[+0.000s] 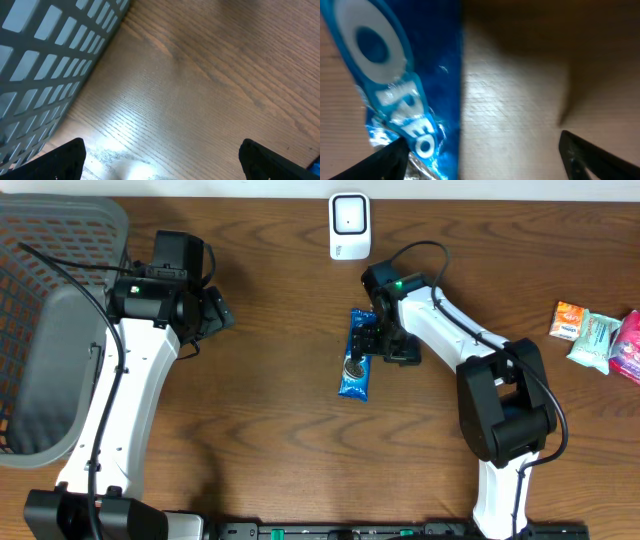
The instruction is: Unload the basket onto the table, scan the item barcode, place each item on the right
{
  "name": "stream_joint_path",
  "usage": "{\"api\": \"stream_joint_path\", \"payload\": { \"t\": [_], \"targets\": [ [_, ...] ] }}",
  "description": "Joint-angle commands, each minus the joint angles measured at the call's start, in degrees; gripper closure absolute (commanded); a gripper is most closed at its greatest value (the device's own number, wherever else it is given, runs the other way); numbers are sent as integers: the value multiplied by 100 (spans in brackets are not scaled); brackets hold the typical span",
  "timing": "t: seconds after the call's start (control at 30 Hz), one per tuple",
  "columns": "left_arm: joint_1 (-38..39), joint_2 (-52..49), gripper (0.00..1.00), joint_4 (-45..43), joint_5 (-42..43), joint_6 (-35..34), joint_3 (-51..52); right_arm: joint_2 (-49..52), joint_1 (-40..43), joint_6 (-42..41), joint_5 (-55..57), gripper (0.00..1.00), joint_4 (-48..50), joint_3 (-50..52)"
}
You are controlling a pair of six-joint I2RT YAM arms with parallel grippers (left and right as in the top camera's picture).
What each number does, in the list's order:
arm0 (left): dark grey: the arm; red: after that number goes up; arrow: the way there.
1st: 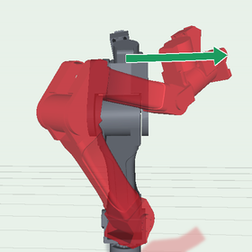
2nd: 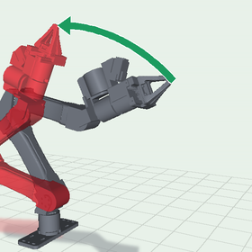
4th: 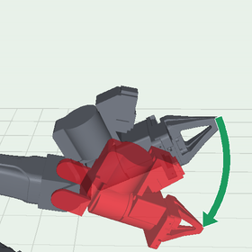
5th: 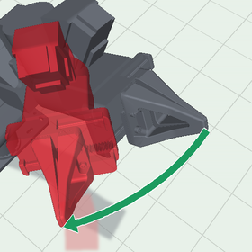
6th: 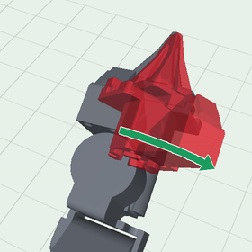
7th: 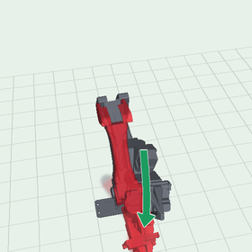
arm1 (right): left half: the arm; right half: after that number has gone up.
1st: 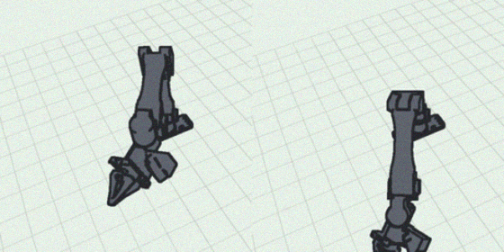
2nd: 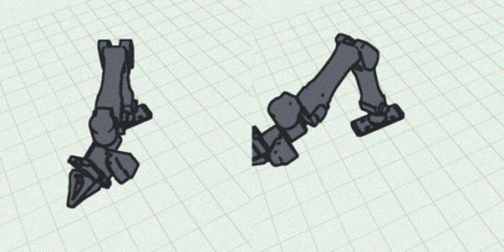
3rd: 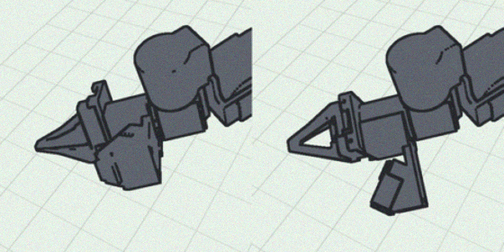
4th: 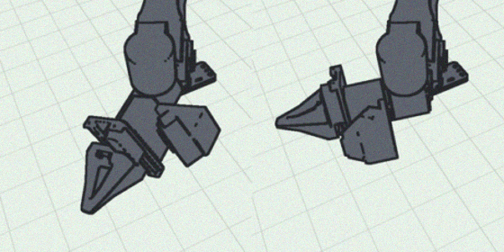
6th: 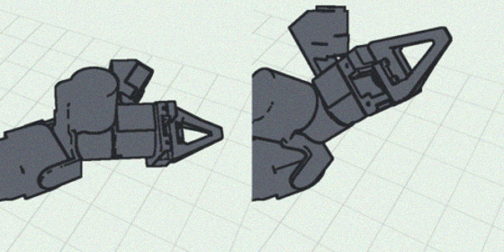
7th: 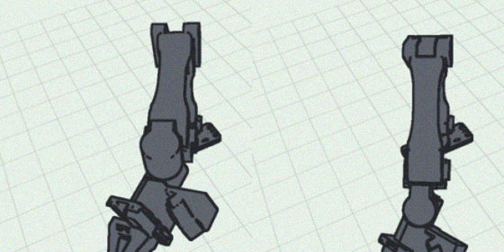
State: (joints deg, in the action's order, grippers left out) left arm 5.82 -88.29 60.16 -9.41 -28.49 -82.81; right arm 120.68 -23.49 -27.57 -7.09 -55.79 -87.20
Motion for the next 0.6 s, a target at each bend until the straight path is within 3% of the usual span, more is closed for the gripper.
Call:
{"api": "stream_joint_path", "payload": {
  "t": [0.0,0.4,0.57],
  "targets": [
    [-2,31,2,24,-116,-31,17,-35,142,48,-737,12,439,170],
    [-2,31,2,24,-116,-31,17,-35,437,-4,-1580,20,1062,538],
    [-2,31,2,24,-116,-31,17,-35,439,-275,-1832,34,1878,1172]
  ]
}}
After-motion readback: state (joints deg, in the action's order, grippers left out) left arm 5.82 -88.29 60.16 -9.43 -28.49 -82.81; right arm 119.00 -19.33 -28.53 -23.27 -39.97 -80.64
